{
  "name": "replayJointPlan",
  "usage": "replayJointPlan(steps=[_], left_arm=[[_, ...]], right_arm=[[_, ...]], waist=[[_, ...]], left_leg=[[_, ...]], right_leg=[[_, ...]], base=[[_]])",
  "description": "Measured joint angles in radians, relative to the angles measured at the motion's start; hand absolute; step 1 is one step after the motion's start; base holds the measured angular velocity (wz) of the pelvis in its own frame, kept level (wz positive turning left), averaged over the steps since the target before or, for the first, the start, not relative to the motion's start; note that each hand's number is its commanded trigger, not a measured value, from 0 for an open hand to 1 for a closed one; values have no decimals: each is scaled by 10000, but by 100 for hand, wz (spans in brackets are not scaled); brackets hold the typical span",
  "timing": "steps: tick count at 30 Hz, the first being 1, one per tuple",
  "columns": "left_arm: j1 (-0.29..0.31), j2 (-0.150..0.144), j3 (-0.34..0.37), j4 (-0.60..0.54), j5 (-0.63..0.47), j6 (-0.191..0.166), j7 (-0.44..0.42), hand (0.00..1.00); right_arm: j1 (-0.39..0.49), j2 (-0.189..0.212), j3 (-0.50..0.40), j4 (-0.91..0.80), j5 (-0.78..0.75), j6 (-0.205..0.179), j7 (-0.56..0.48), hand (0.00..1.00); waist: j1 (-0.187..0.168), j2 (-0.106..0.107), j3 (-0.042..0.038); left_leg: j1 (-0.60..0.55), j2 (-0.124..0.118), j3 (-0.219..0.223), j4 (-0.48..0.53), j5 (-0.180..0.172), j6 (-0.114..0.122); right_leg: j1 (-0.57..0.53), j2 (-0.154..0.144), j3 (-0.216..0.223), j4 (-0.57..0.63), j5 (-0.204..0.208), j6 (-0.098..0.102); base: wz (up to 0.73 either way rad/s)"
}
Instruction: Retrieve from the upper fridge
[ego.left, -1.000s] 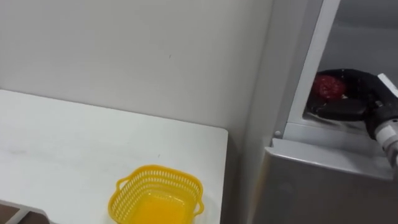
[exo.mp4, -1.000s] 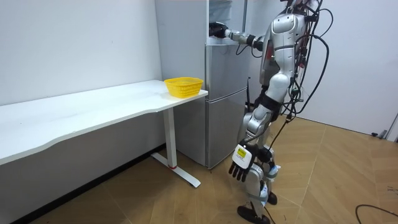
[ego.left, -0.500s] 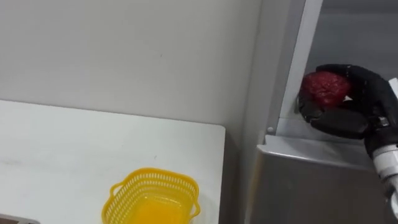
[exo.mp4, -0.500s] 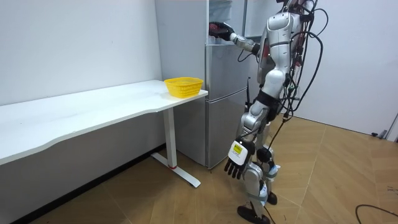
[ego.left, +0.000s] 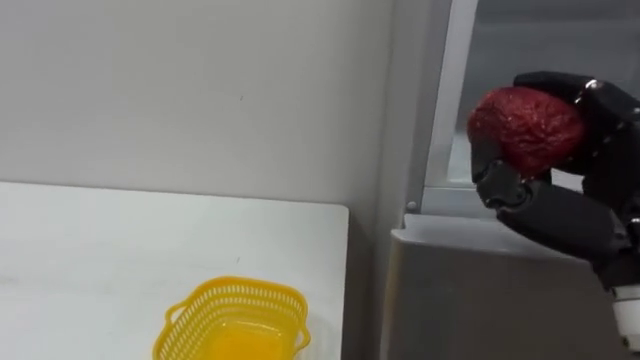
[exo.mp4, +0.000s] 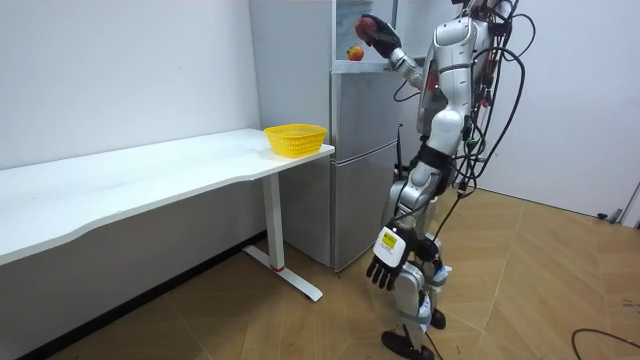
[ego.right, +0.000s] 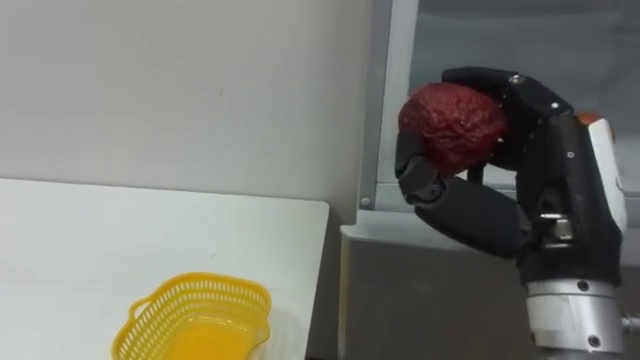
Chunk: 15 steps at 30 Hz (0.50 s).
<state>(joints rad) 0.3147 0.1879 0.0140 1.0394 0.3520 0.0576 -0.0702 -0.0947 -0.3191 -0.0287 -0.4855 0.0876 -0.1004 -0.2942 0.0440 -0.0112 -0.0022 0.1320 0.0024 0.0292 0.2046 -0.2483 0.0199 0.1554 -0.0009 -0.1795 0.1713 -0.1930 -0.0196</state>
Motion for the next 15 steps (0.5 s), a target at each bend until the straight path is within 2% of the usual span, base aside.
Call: replayJointPlan(steps=[2,6,8,10,15], left_arm=[[-3,-9,1,-7,2,-48,-27,0],[-50,-113,-5,2,36,-296,-34,0],[-84,-184,-49,61,35,-406,-34,0],[-179,-184,-154,70,23,-425,-57,0],[-597,-173,-659,328,1,-449,-231,0]], right_arm=[[1,144,77,-76,-394,-296,-9,100],[0,539,215,-261,-1155,-643,7,100],[2,768,501,-300,-1756,-860,142,100],[1,896,776,-317,-2175,-907,257,100],[-7,882,1754,-320,-3077,-949,839,100]], waist=[[-23,1,-8],[-16,18,-24],[-31,60,-8],[-3,31,-23],[418,-14,-36]], left_leg=[[-6,4,5,5,0,-4],[15,7,6,-1,2,-7],[17,7,3,9,3,-7],[13,11,4,3,2,-7],[-25,13,13,0,4,-7]], right_leg=[[-3,22,4,-1,2,-4],[11,27,16,-1,2,-5],[10,25,10,2,2,-5],[1,26,3,1,2,-4],[-91,24,28,15,2,-4]], base=[[0],[0],[0],[0],[-3]])
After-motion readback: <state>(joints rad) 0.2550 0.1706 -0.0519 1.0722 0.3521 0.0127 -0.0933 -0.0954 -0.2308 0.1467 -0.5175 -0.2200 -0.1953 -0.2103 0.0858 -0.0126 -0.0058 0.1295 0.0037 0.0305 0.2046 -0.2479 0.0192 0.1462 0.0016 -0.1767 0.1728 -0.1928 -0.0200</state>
